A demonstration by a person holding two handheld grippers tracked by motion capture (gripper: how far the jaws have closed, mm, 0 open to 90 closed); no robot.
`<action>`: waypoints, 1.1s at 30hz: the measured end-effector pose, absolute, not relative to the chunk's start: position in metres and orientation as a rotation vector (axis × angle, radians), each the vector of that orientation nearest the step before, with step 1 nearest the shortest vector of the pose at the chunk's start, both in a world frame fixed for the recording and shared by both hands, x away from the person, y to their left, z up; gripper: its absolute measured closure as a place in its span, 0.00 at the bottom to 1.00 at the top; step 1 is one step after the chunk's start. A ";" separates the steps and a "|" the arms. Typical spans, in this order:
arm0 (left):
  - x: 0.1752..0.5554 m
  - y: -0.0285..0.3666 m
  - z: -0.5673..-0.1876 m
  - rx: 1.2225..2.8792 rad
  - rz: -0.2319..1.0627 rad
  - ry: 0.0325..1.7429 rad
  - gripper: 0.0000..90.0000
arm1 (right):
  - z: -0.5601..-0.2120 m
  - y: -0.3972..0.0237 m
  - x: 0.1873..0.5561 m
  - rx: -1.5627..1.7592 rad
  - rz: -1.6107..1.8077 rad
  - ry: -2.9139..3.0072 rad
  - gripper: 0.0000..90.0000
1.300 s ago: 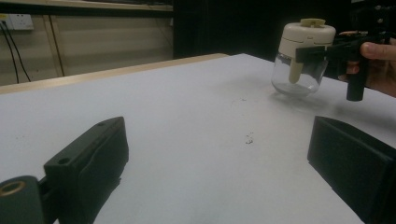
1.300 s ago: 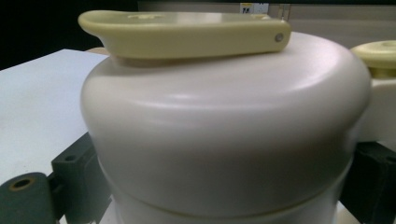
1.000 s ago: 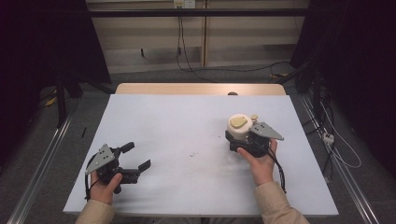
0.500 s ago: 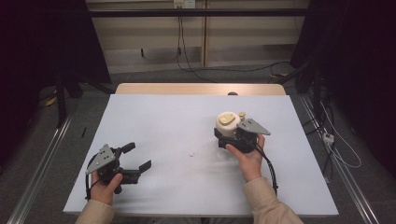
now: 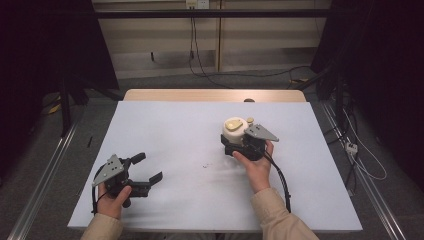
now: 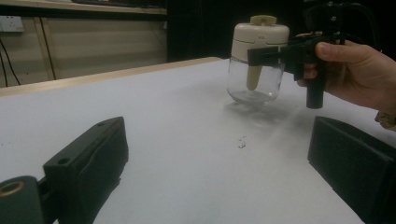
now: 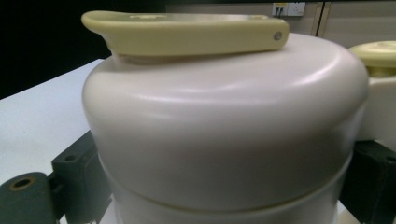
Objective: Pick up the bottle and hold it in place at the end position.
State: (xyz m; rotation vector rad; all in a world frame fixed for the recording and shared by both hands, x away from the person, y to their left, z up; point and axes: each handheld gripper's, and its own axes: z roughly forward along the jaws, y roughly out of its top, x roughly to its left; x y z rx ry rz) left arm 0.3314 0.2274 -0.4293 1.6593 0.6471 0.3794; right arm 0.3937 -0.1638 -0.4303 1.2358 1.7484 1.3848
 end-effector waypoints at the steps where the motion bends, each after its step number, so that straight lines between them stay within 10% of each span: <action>1: 0.331 0.228 -0.429 1.659 0.379 0.646 0.05 | -0.431 -0.163 0.395 1.237 1.387 1.750 0.08; 33: 0.331 0.229 -0.429 1.647 0.376 0.653 0.06 | -0.439 -0.129 0.411 1.225 1.383 1.769 0.08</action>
